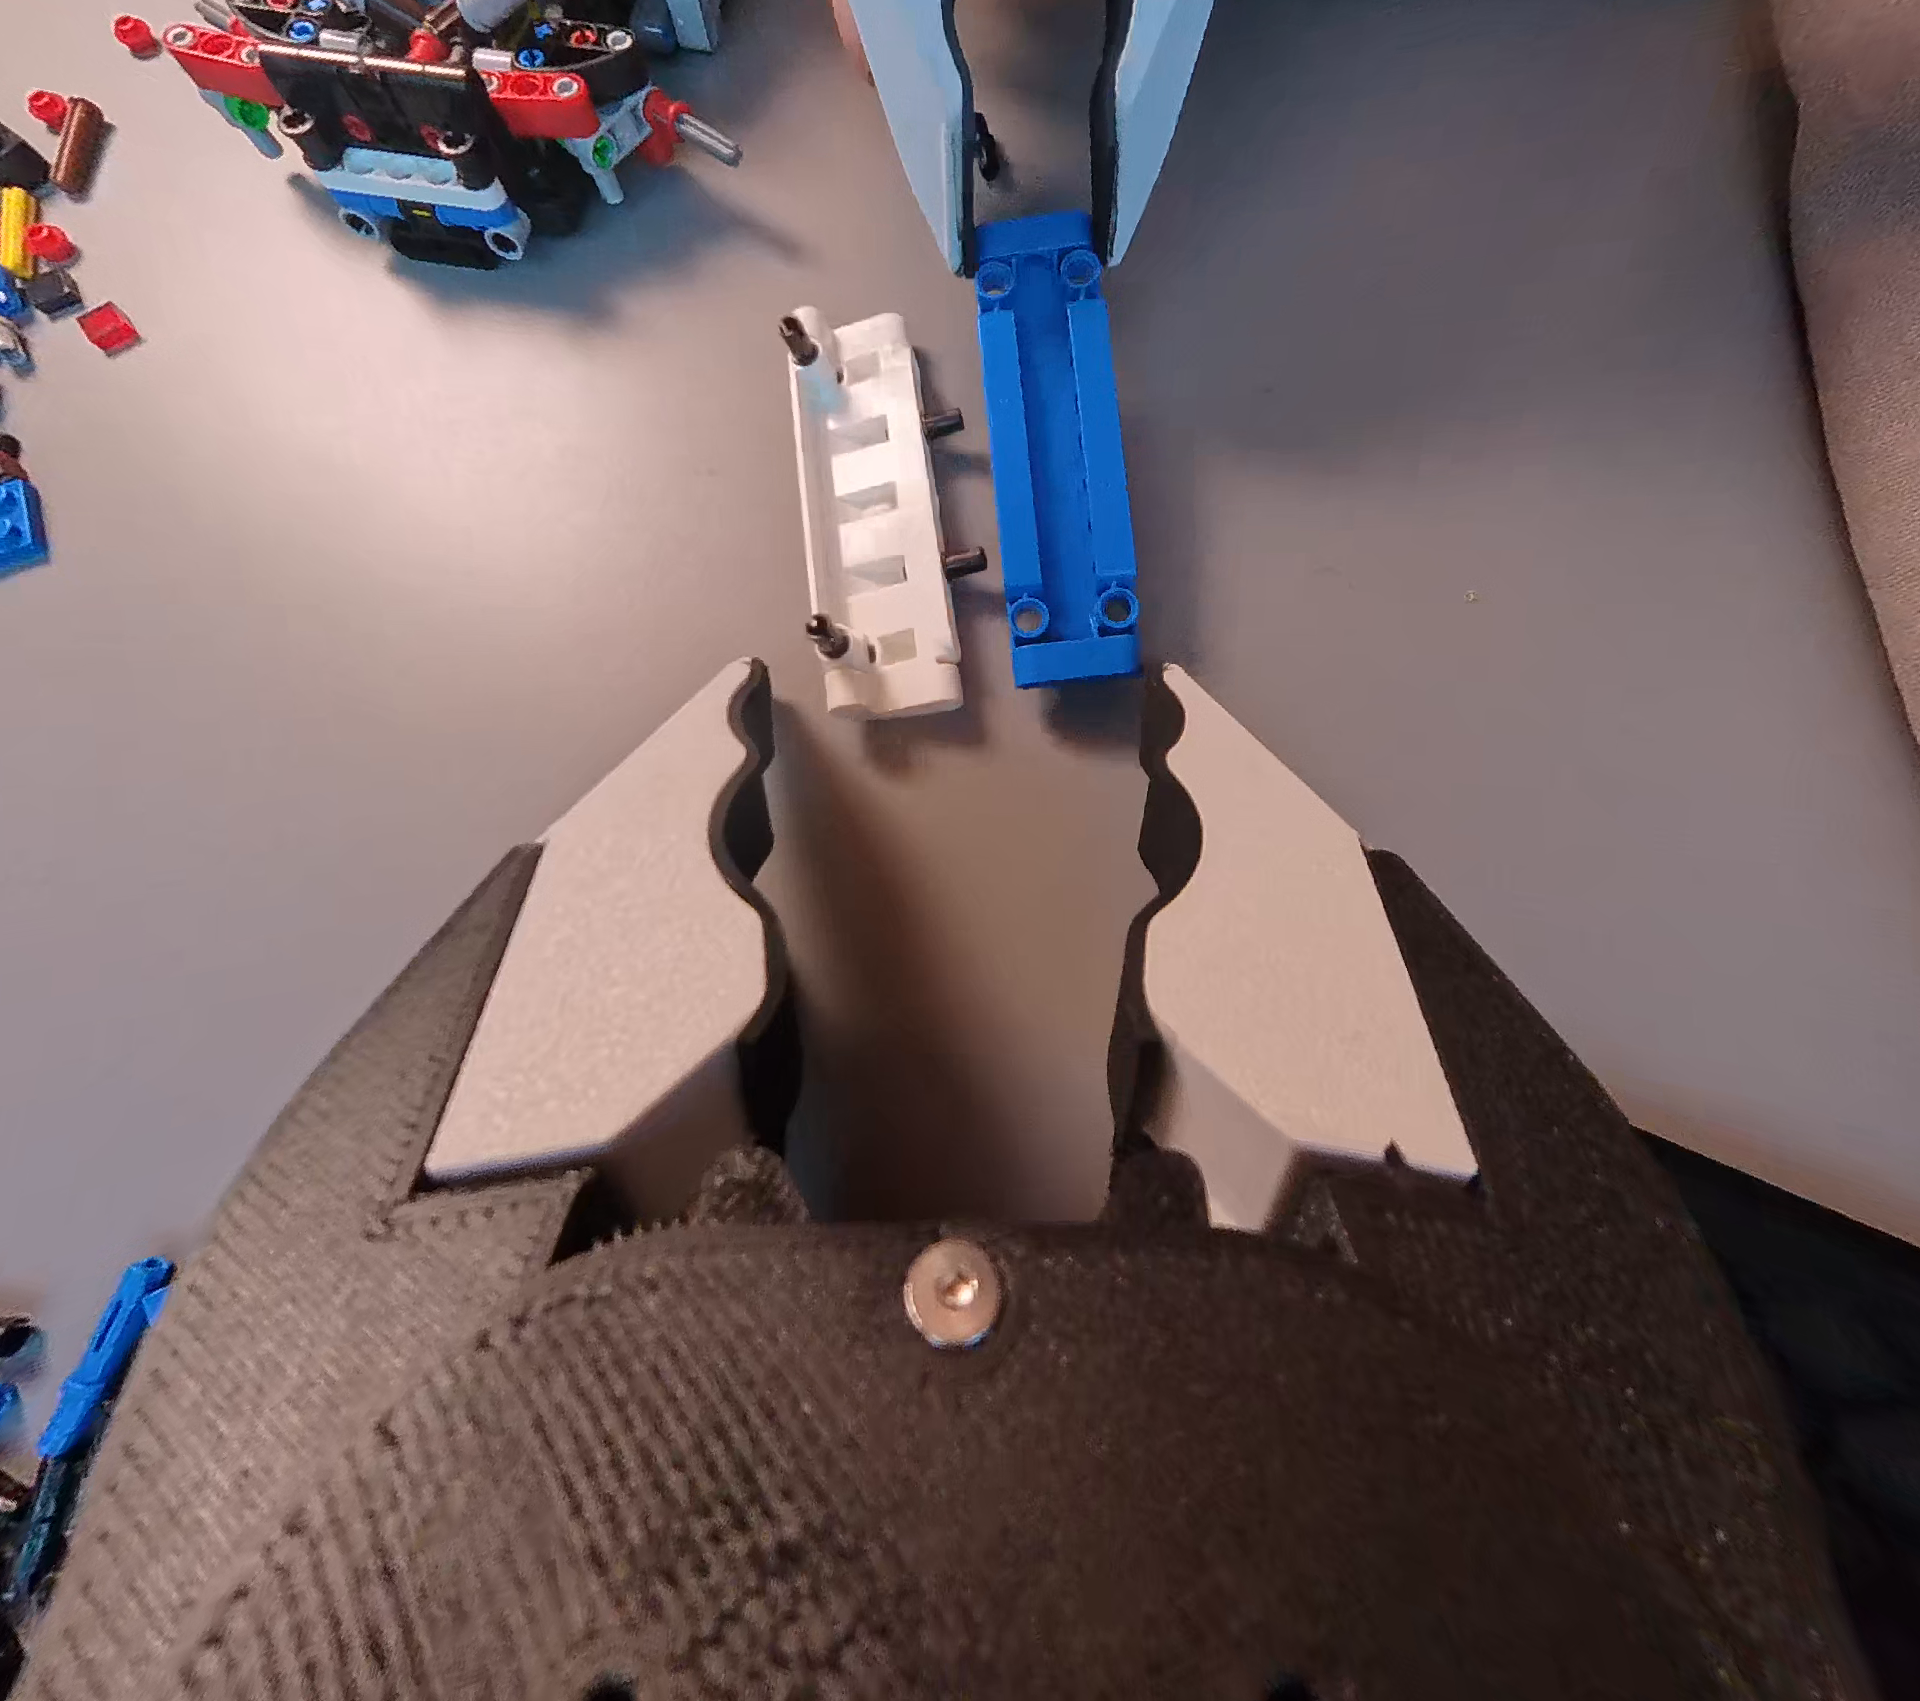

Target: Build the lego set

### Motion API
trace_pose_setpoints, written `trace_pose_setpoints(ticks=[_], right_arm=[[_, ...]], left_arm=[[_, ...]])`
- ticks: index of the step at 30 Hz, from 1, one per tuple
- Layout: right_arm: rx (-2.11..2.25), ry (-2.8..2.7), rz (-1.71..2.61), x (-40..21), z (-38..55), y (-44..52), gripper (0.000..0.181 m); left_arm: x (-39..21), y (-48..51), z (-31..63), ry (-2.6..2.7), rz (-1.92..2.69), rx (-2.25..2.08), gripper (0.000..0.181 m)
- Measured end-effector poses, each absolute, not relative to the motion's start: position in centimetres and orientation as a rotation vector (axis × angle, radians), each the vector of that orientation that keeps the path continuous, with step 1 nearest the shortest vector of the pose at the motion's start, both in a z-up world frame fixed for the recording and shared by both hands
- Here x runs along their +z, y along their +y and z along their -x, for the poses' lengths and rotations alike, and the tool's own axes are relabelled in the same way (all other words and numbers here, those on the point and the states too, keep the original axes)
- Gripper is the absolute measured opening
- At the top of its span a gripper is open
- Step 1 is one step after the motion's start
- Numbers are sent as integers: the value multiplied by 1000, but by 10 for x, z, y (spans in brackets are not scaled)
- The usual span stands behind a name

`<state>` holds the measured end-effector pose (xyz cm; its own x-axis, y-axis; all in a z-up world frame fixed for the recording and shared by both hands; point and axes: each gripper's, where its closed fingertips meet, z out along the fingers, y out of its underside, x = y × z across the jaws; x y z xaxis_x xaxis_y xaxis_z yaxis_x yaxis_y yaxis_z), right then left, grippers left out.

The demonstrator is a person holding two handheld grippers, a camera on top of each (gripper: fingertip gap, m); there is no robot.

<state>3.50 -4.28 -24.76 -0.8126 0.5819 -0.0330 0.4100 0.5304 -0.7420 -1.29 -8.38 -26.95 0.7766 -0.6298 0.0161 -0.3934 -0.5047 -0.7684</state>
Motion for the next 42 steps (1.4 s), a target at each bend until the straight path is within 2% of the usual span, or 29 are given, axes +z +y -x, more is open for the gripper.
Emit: trace_pose_setpoints(ticks=[9,19,29,35,42], right_arm=[[1098,-2553,896,-259,-33,-36,21],[1033,-2561,889,-264,-31,-36,21],[1023,-2547,882,-264,-32,-34,21],[913,-2570,839,-267,-35,-23,22],[818,-2451,919,-236,-42,-9,27]], left_arm=[[-269,-84,11,764,2166,-385,71],[-270,-76,10,771,2157,-328,52],[-268,-75,11,764,2147,-325,51],[-255,-82,10,717,2101,-465,45],[-241,-48,42,474,2145,-452,38]])
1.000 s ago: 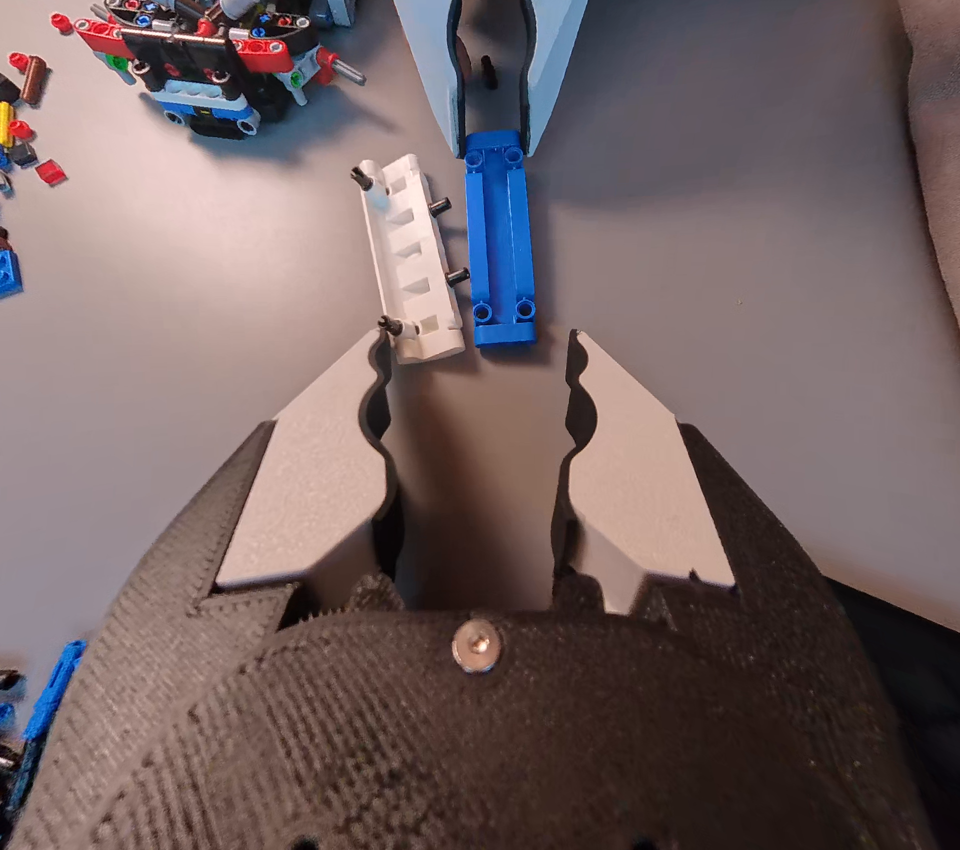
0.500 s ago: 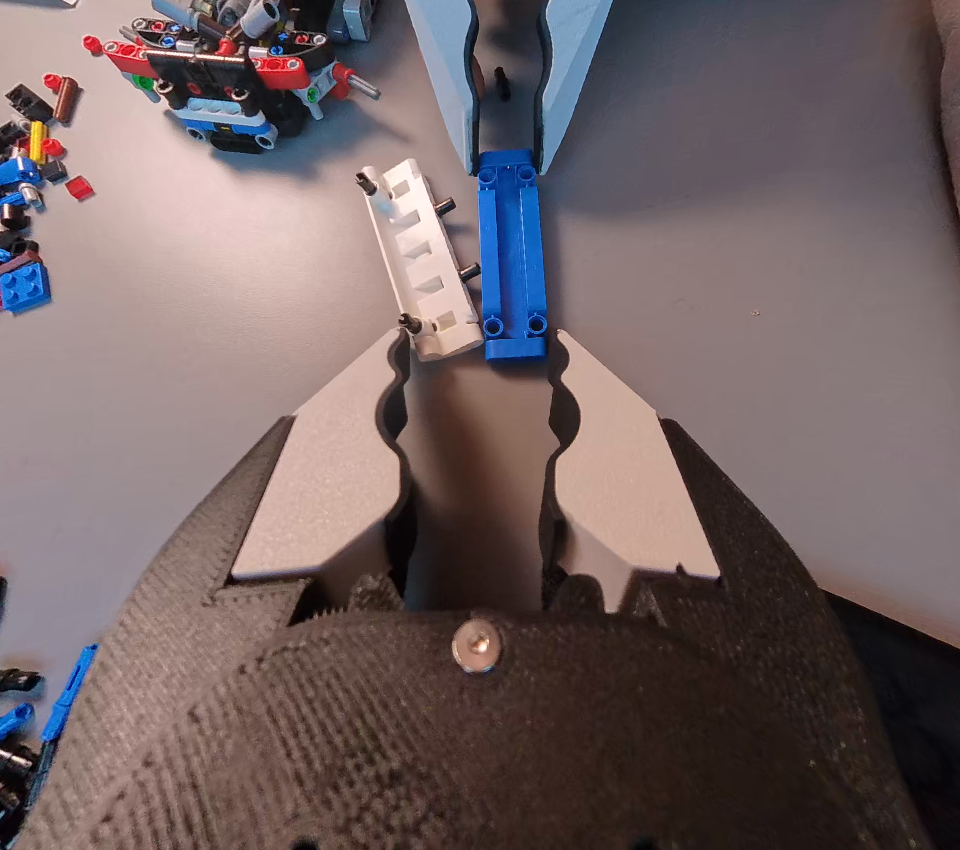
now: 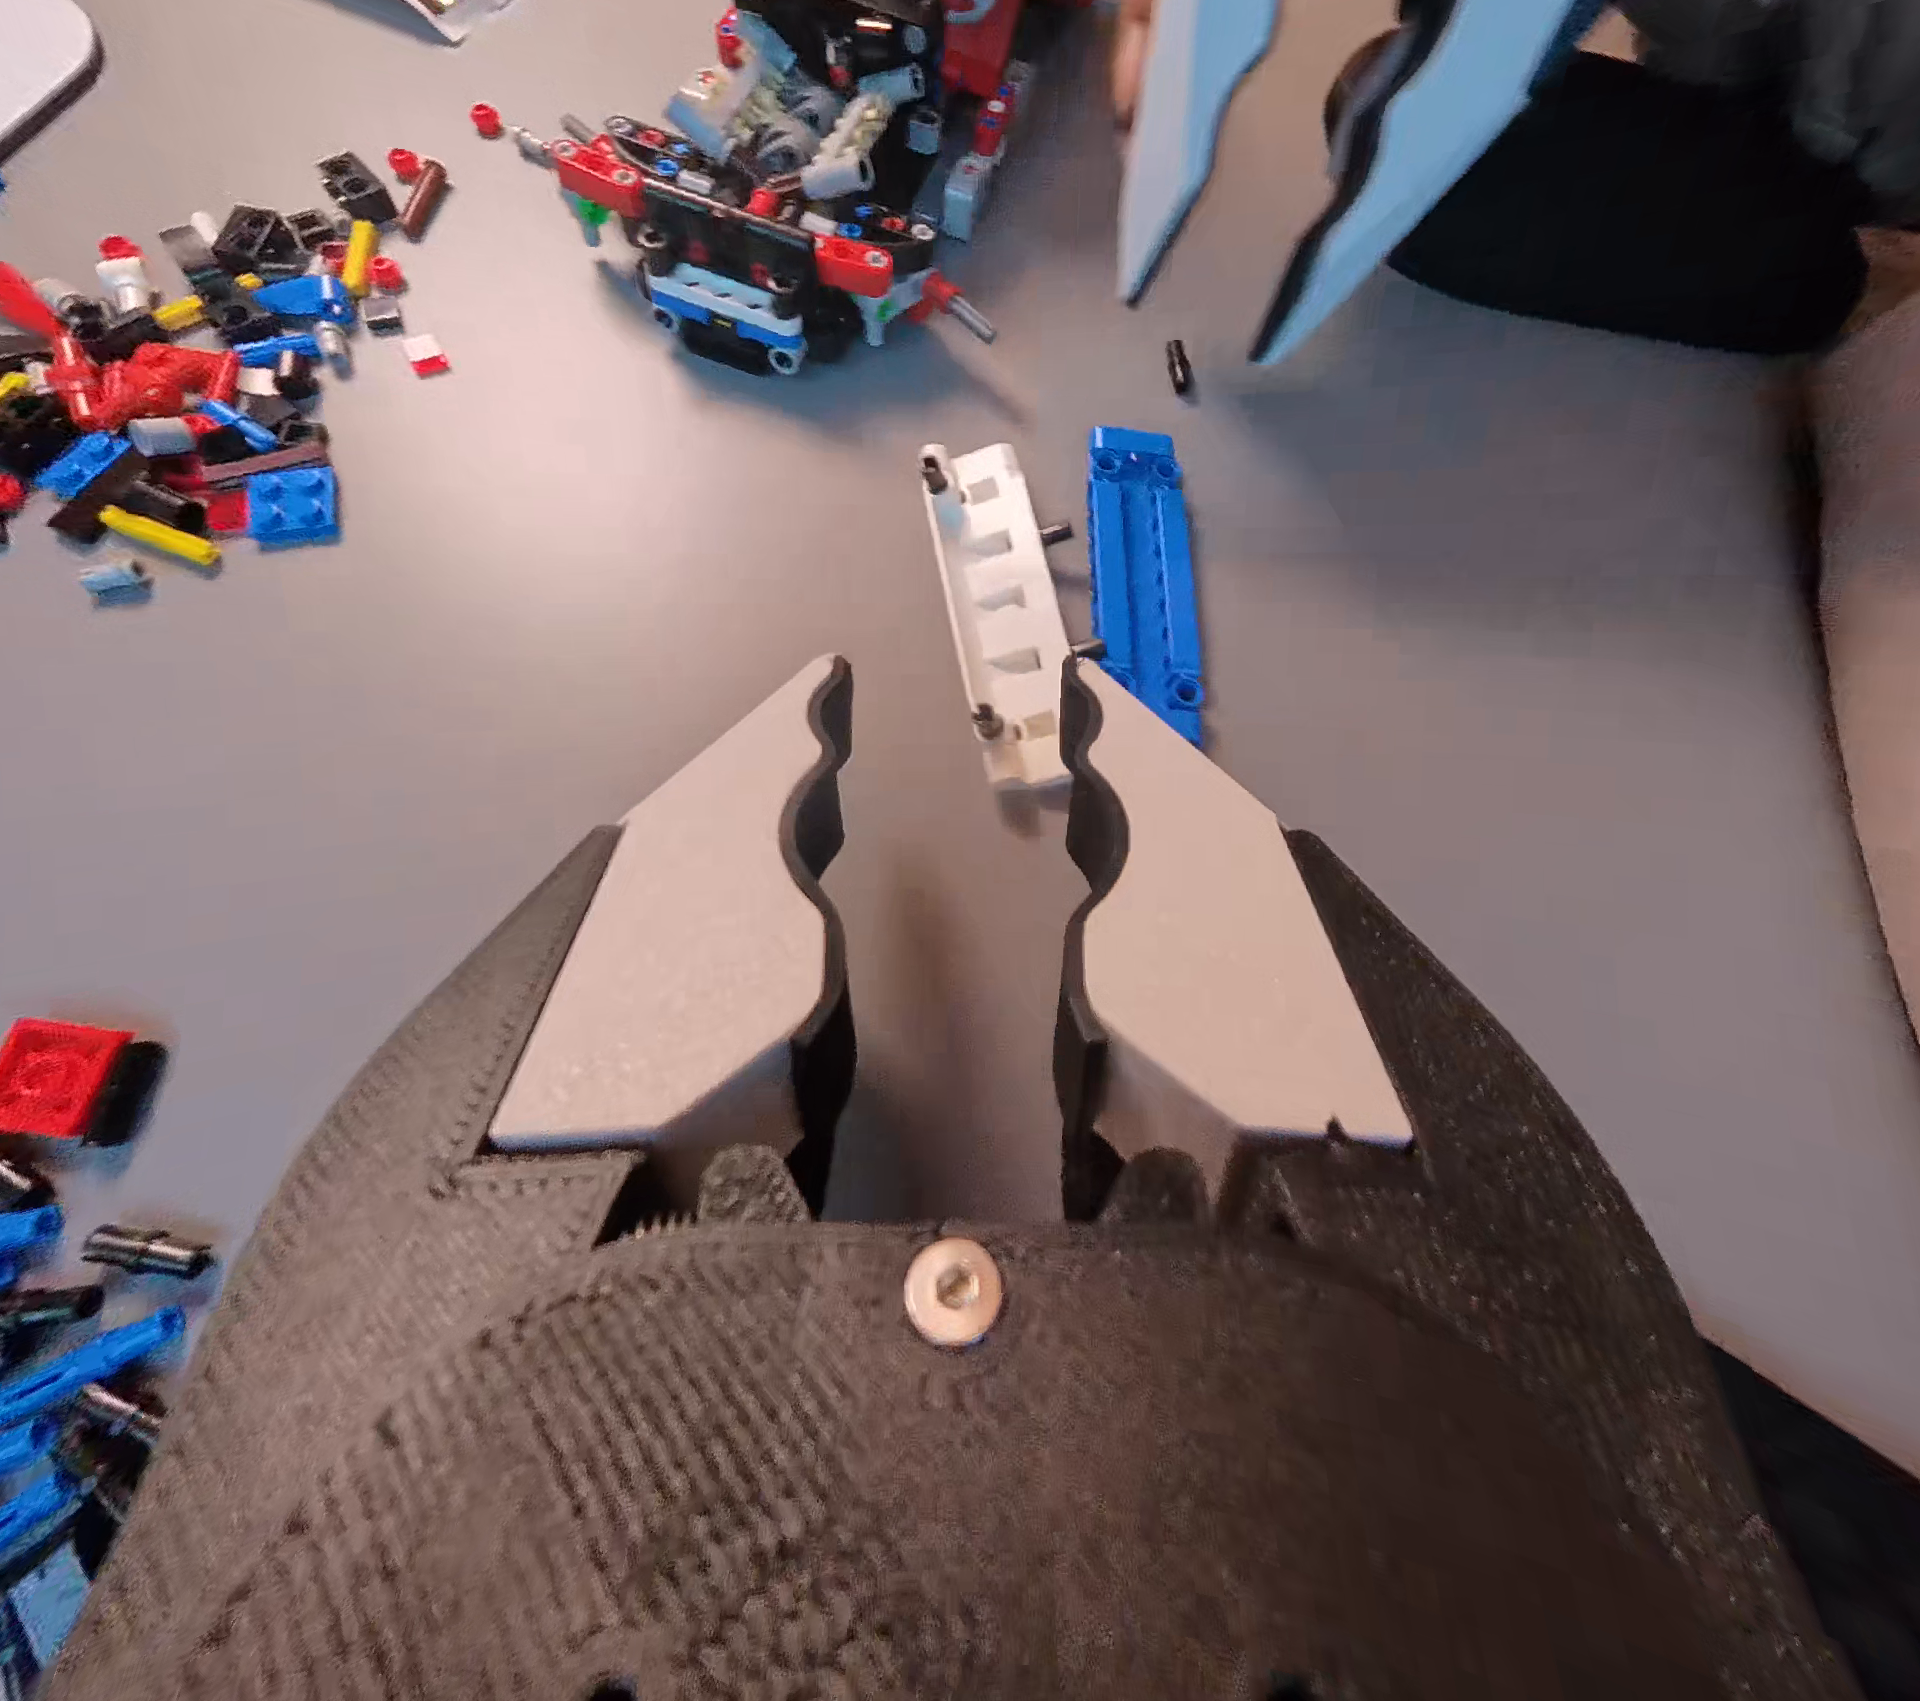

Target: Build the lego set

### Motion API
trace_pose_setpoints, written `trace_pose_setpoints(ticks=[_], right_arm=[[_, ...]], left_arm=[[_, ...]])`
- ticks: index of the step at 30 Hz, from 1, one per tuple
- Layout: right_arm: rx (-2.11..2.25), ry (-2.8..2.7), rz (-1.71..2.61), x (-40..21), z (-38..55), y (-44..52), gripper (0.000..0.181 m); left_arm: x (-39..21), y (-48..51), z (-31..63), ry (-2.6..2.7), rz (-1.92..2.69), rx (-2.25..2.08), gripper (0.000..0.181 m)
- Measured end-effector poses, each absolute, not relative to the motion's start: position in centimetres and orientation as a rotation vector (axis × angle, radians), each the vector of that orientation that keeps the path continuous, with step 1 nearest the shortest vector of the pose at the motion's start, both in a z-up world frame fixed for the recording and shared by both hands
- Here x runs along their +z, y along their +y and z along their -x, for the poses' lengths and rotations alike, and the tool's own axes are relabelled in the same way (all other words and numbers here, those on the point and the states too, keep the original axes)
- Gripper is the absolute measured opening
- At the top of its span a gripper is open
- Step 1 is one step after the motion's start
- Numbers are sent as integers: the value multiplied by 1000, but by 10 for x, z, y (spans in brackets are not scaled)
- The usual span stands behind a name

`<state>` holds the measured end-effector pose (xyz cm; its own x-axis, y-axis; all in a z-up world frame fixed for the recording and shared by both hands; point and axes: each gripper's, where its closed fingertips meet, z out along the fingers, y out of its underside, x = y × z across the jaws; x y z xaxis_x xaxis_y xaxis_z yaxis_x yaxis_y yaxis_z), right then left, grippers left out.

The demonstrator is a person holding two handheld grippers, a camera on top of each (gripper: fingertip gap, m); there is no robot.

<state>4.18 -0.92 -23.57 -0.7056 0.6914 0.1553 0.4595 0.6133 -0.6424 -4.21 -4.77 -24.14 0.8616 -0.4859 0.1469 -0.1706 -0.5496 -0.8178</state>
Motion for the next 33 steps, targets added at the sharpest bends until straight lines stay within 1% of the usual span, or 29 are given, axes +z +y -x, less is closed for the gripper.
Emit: trace_pose_setpoints(ticks=[5,7,10,13,15,18,19,22,24,25,27,28,30,33], right_arm=[[811,-2326,1174,-250,-35,-45,29],[868,-2267,1236,-251,-29,-57,29],[729,-2285,1210,-262,-23,-50,25],[699,-2443,1150,-271,-25,-51,19],[667,-2589,1001,-272,-26,-52,6],[573,-2866,515,-273,-37,-52,6],[534,-2945,364,-273,-42,-51,6],[380,-3034,-104,-274,-48,-45,5],[284,-3019,-284,-273,-50,-43,6],[285,-2996,-316,-270,-52,-44,13],[377,-2947,-206,-259,-56,-47,21],[467,-2910,-59,-252,-57,-49,25],[659,-2796,409,-239,-53,-49,22],[832,-2516,1195,-239,-51,-45,14]], left_arm=[[-264,-22,33,454,2349,-558,32],[-268,-17,27,479,2379,-528,15],[-271,-23,23,483,2430,-440,3],[-270,-32,24,393,2442,-331,1],[-269,-40,24,311,2447,-294,0],[-267,-52,21,205,2445,-272,0],[-266,-56,16,175,2444,-305,4],[-260,-72,-5,127,2436,-453,25],[-250,-83,-19,114,2410,-567,29],[-245,-88,-25,112,2391,-620,30],[-235,-98,-25,114,2355,-661,32],[-234,-103,-21,124,2353,-649,30],[-241,-110,-8,159,2383,-588,25],[-251,-106,0,173,2398,-610,23]])
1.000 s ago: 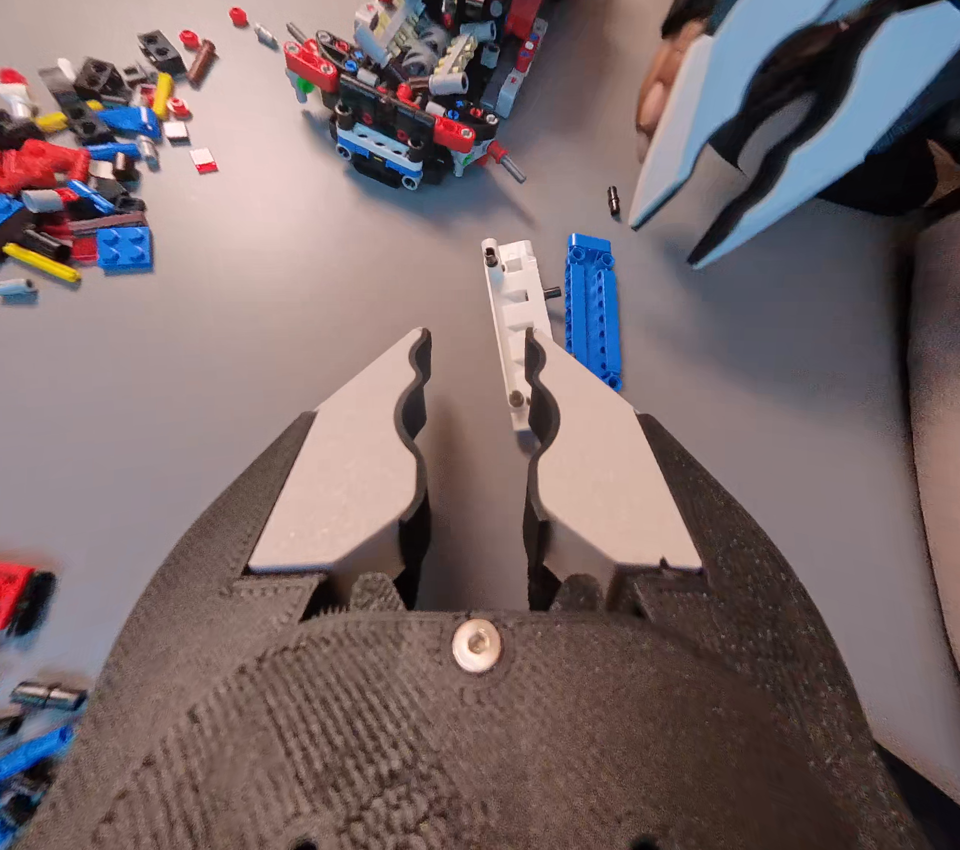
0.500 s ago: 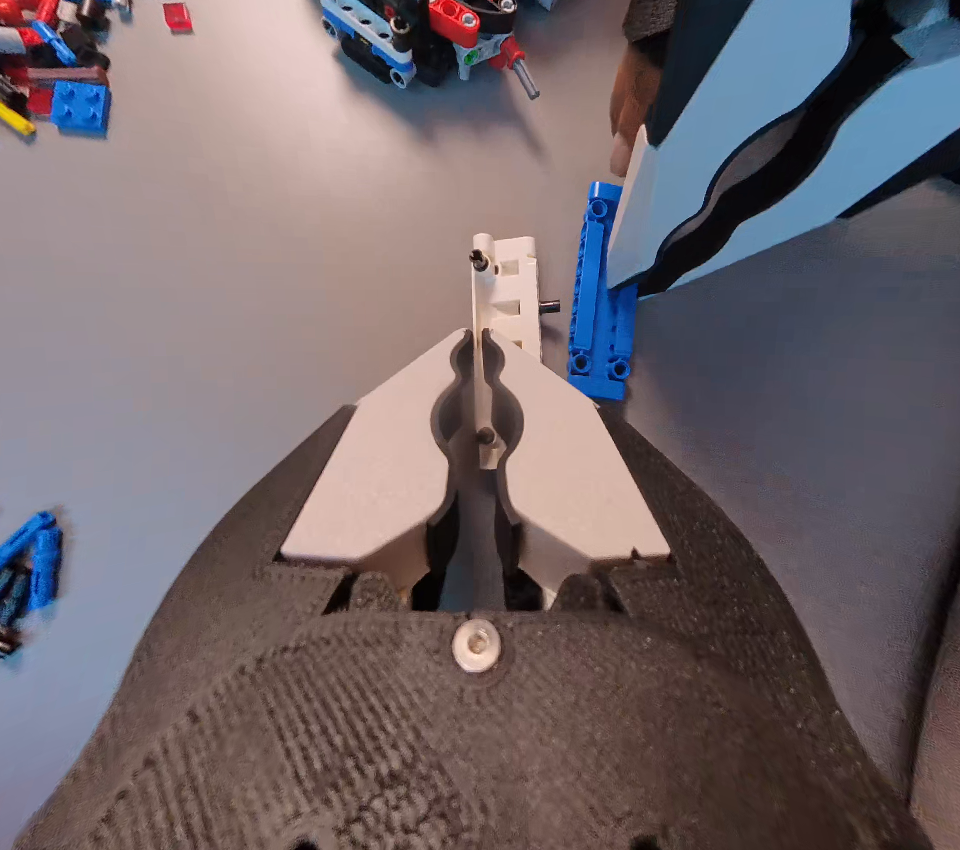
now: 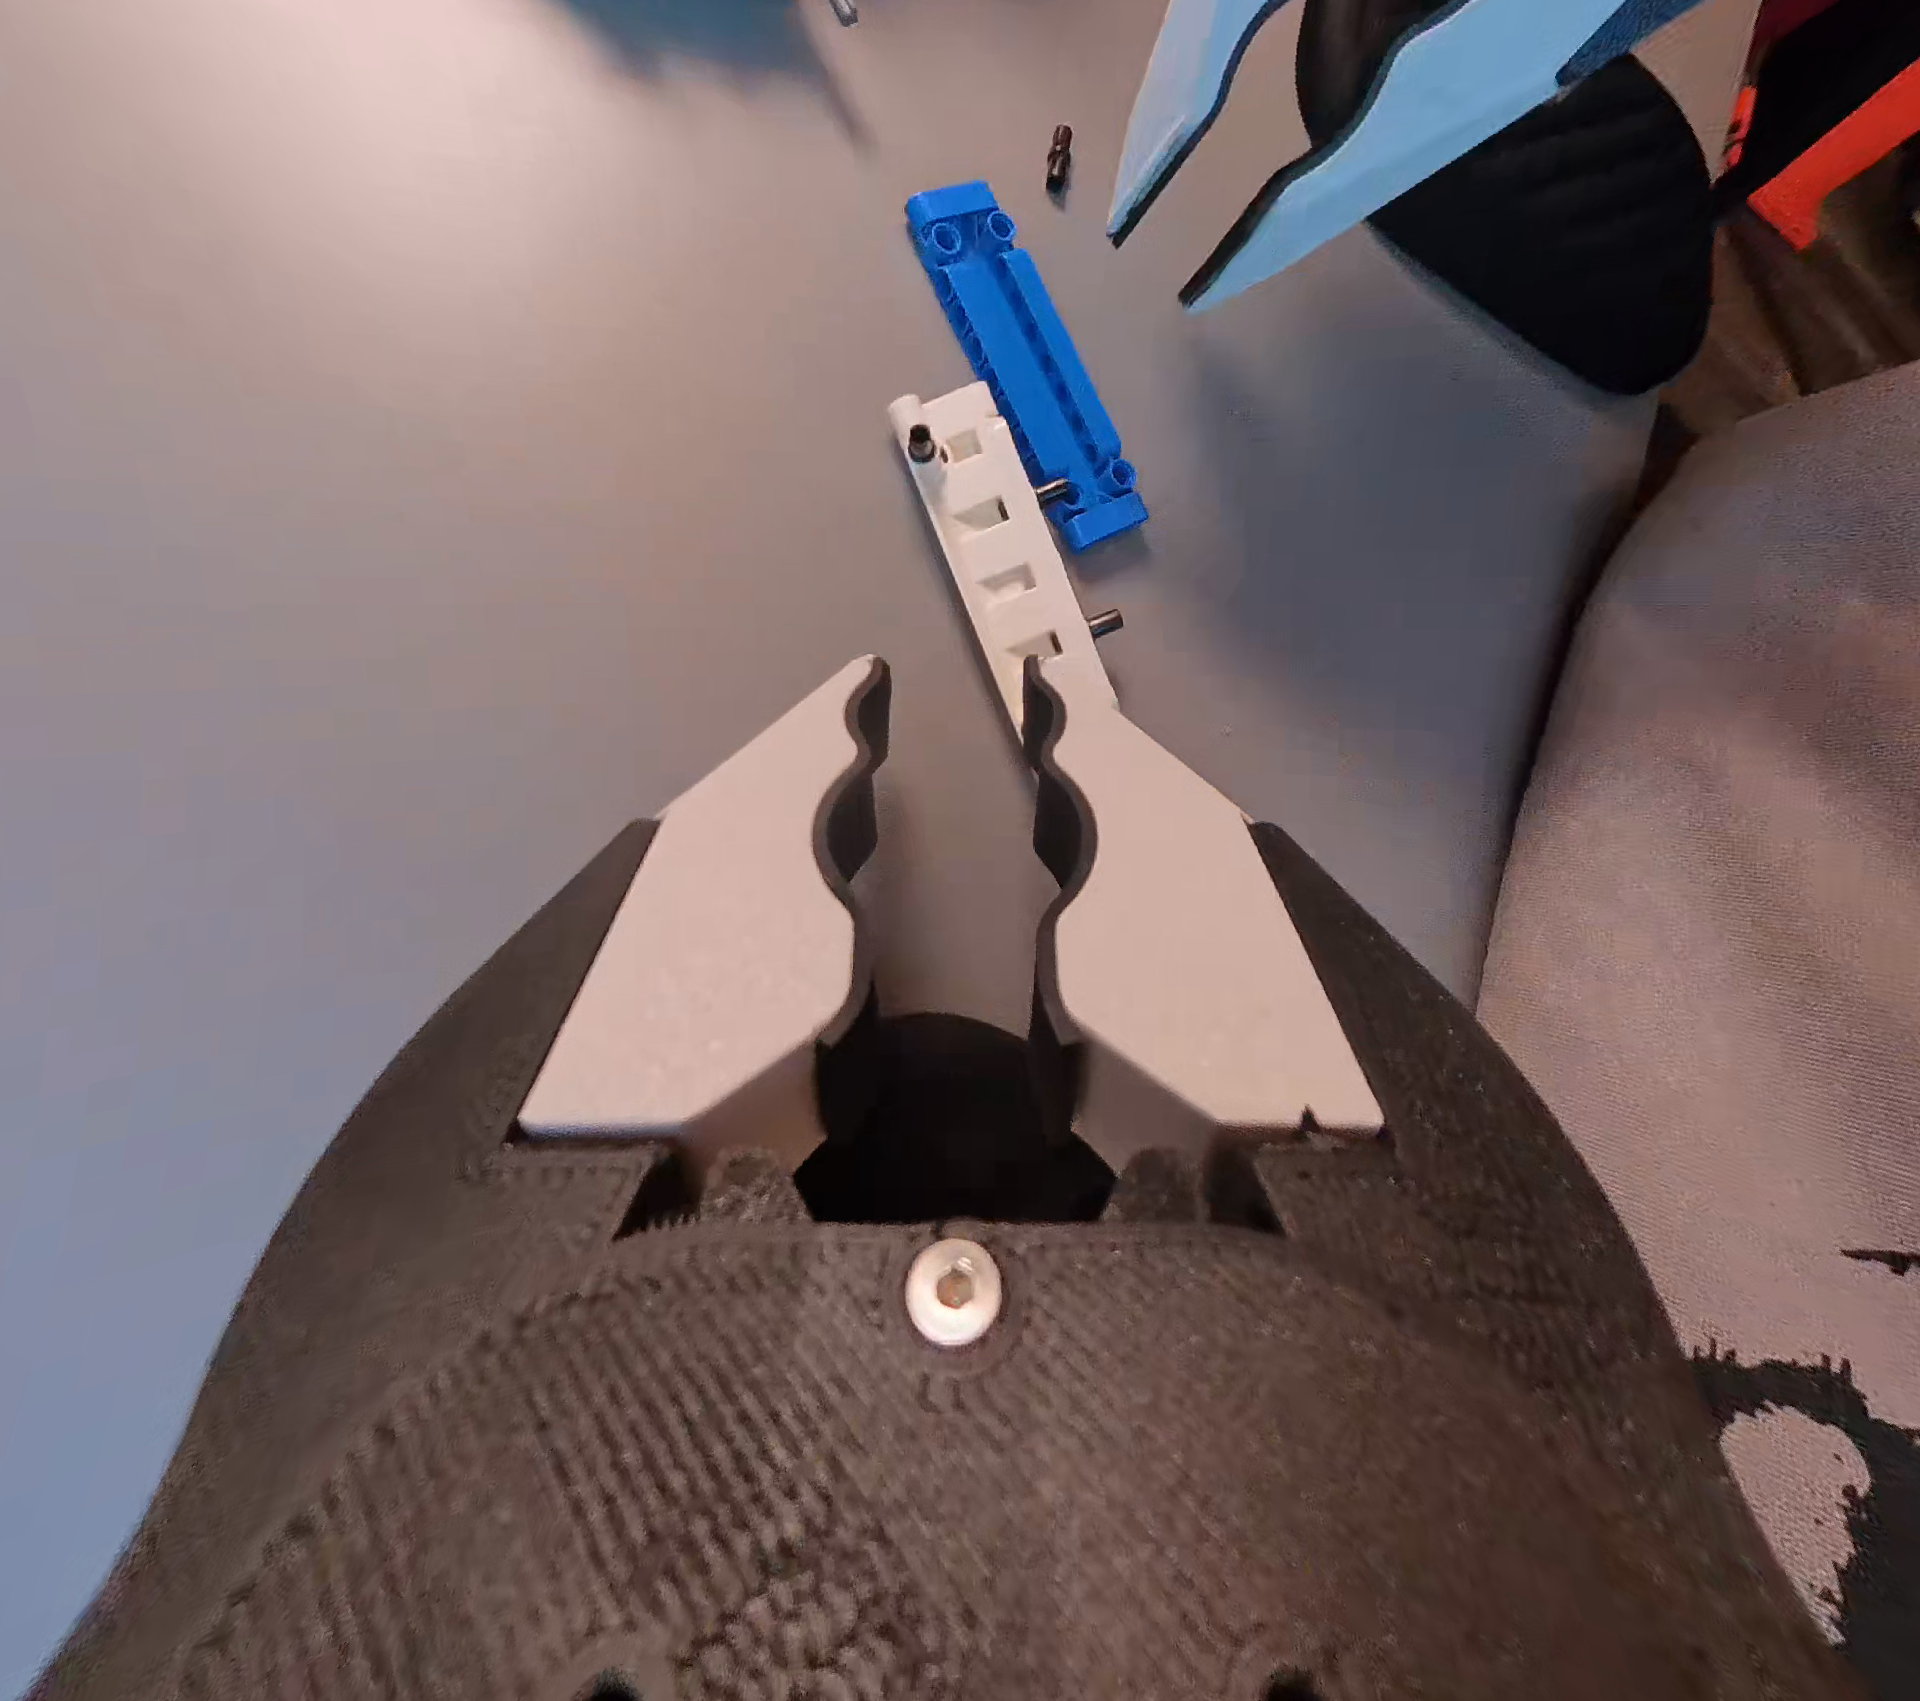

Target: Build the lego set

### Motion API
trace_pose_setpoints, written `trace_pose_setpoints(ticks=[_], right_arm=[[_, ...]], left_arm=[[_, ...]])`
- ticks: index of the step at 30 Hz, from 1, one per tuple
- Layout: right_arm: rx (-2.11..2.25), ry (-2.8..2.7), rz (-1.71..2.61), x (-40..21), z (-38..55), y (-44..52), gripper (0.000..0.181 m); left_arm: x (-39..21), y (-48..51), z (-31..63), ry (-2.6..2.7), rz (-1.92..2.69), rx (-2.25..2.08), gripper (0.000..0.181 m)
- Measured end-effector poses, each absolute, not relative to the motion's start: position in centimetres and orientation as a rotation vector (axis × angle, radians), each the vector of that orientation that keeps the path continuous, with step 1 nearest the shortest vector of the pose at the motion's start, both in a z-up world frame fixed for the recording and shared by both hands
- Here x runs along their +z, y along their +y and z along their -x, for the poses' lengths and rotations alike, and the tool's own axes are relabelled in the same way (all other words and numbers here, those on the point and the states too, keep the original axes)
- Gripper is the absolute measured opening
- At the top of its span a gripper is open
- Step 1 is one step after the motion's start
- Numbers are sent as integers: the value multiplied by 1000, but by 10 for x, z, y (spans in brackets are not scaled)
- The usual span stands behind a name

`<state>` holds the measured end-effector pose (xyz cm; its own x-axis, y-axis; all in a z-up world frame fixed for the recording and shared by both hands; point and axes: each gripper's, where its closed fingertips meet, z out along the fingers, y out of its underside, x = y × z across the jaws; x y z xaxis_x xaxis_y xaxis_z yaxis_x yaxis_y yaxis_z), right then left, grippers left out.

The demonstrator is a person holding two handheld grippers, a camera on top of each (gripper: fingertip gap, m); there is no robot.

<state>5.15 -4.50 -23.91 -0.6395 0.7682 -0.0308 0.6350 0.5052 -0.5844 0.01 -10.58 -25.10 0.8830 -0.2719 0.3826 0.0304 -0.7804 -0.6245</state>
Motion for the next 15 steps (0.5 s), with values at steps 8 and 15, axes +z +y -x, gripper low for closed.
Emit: trace_pose_setpoints(ticks=[8,15], right_arm=[[848,-2296,1524,-265,-42,-64,18],[705,-2637,1129,-272,-60,-60,0]], left_arm=[[-266,-74,-20,365,2445,-646,25],[-269,-66,-19,324,2448,-560,6]])
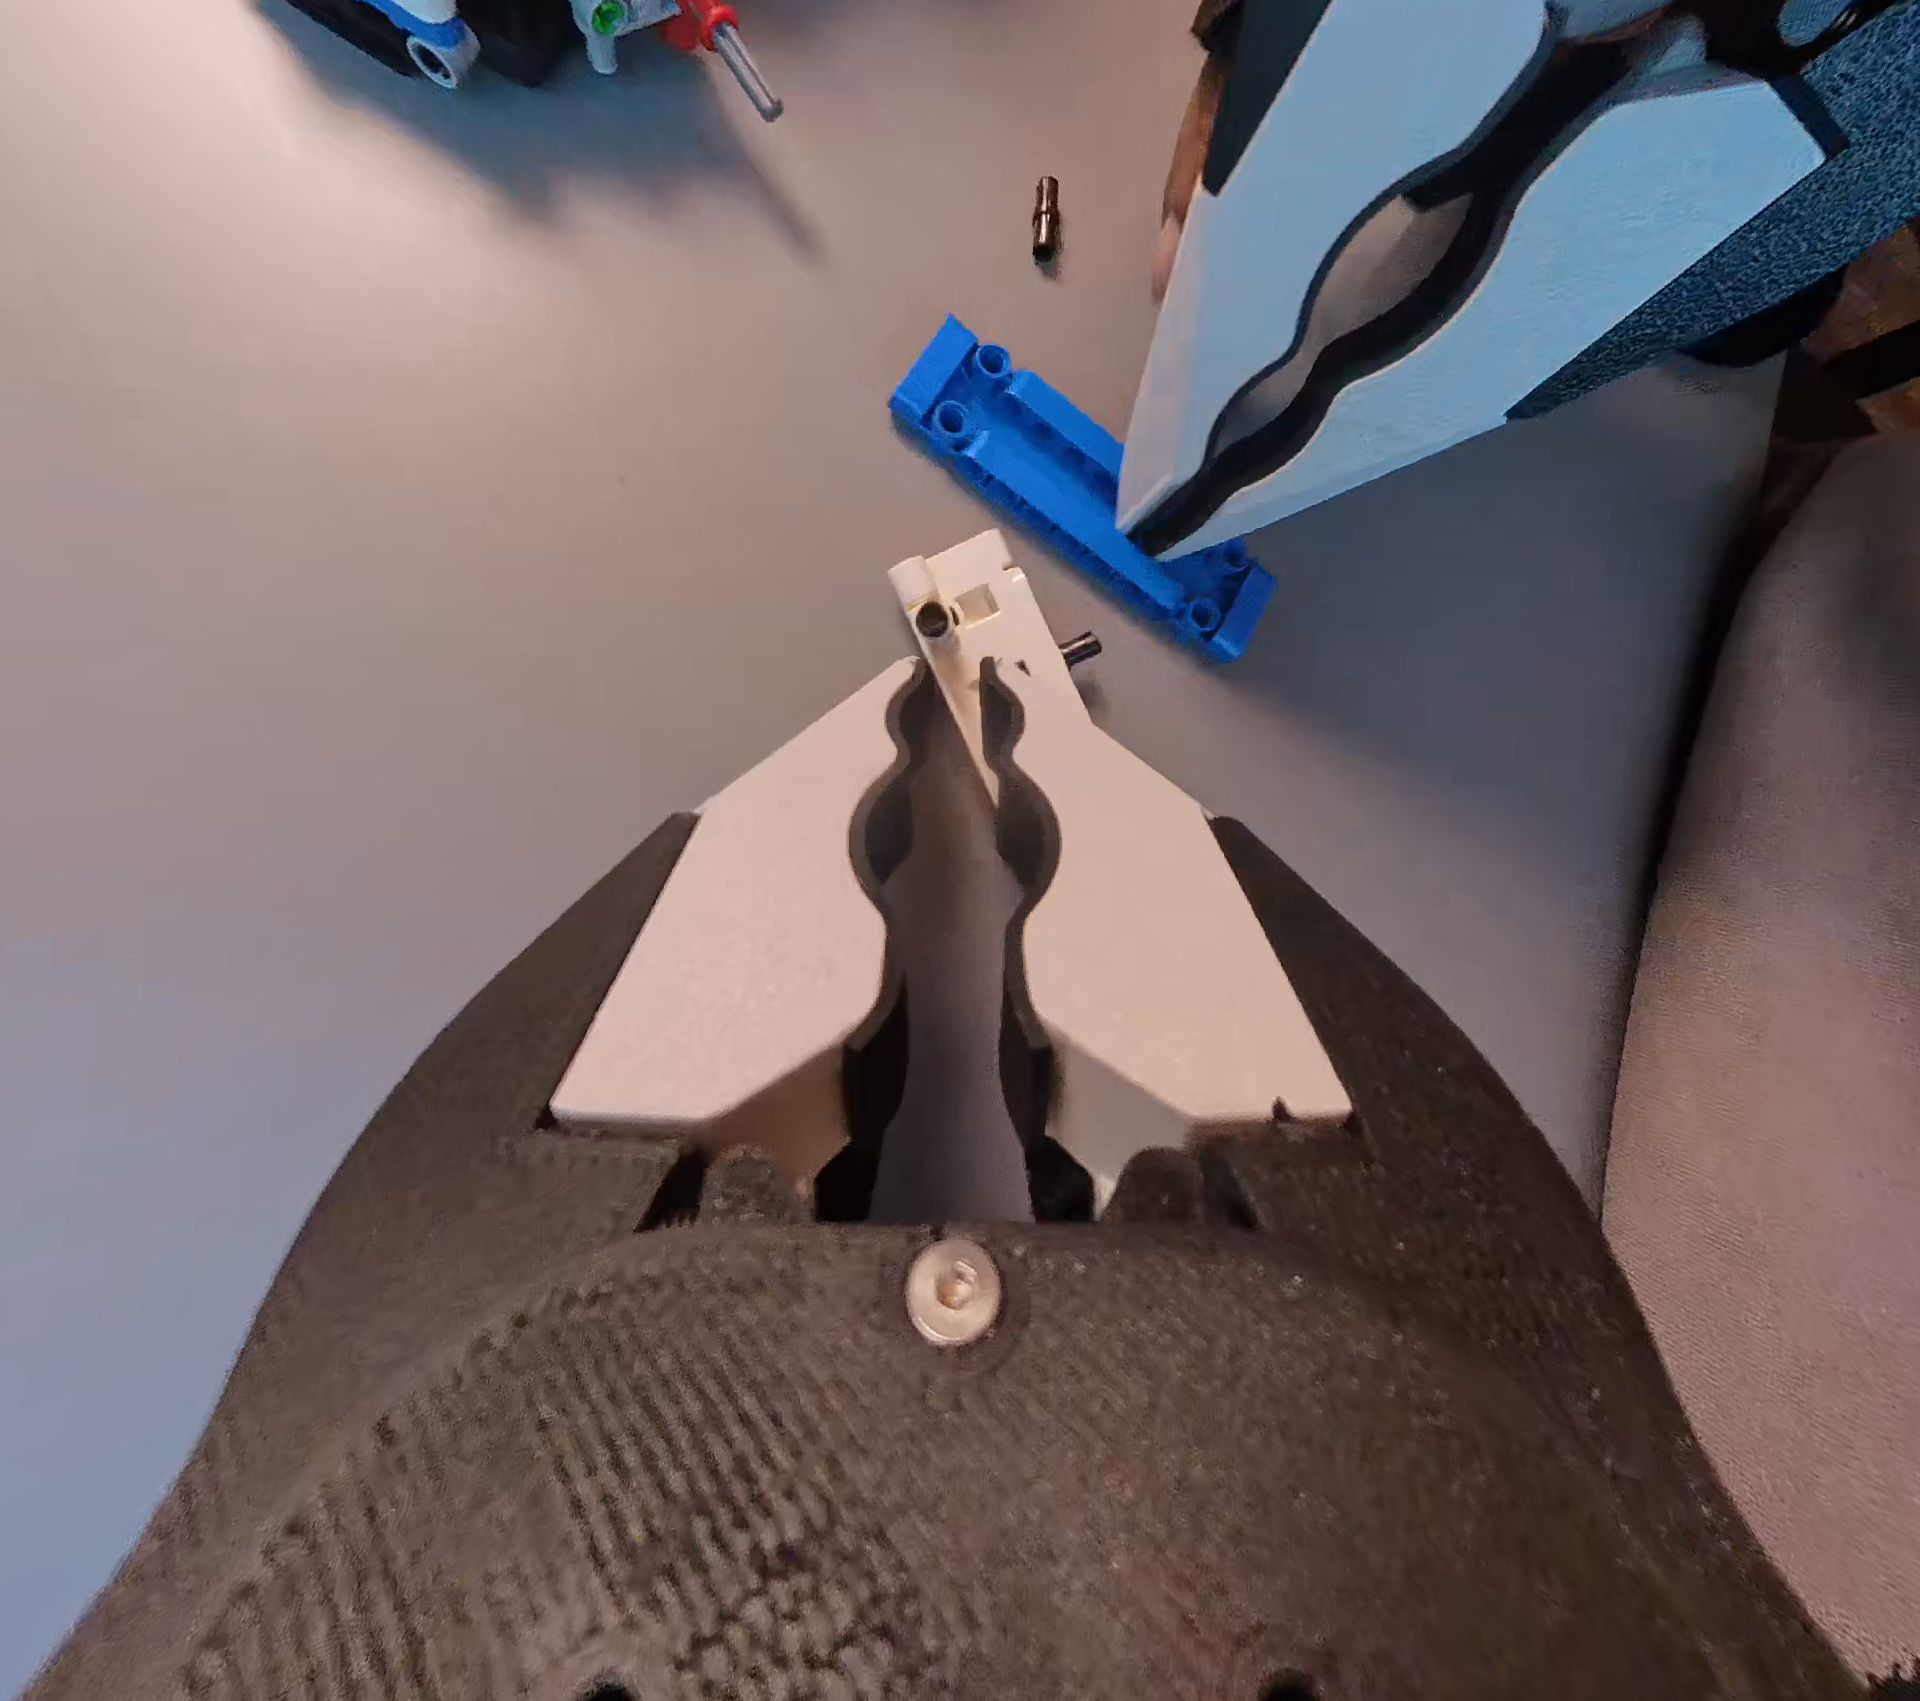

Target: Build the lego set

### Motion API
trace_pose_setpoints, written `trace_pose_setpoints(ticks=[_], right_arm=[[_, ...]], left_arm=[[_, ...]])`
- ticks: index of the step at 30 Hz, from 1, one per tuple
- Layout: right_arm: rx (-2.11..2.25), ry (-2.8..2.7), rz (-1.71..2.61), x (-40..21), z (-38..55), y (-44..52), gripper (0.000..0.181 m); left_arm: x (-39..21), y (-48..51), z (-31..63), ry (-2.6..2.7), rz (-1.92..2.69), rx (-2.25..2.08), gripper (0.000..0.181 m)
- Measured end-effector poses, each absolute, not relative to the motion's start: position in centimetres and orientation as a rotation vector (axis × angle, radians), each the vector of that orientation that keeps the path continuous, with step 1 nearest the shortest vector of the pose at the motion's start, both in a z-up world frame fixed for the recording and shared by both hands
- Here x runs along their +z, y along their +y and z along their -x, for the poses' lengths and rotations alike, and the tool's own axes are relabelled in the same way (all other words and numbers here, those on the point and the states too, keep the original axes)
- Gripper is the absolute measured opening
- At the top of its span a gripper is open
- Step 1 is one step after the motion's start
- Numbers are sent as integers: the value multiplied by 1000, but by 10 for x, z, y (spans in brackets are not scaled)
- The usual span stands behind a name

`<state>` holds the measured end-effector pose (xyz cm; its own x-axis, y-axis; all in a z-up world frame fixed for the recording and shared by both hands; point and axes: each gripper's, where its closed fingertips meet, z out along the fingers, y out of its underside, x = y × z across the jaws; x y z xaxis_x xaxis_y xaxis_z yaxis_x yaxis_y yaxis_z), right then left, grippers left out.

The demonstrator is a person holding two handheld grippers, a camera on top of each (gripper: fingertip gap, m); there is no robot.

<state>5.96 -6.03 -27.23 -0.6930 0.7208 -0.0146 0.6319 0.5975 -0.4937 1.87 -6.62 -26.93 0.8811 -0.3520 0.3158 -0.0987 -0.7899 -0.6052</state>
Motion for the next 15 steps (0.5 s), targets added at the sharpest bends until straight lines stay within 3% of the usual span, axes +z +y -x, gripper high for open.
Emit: trace_pose_setpoints(ticks=[4,11,13,15], right_arm=[[772,-2606,1101,-263,-60,-56,12],[1323,-1903,1665,-223,-10,-33,45],[1519,-1752,1704,-209,-1,-43,43],[1713,-1639,1663,-189,8,-54,24]], left_arm=[[-267,-62,-14,262,2413,-505,0],[-213,-44,8,61,2093,-450,0],[-190,-41,13,1,1980,-426,0],[-171,-41,11,-8,1890,-421,0]])
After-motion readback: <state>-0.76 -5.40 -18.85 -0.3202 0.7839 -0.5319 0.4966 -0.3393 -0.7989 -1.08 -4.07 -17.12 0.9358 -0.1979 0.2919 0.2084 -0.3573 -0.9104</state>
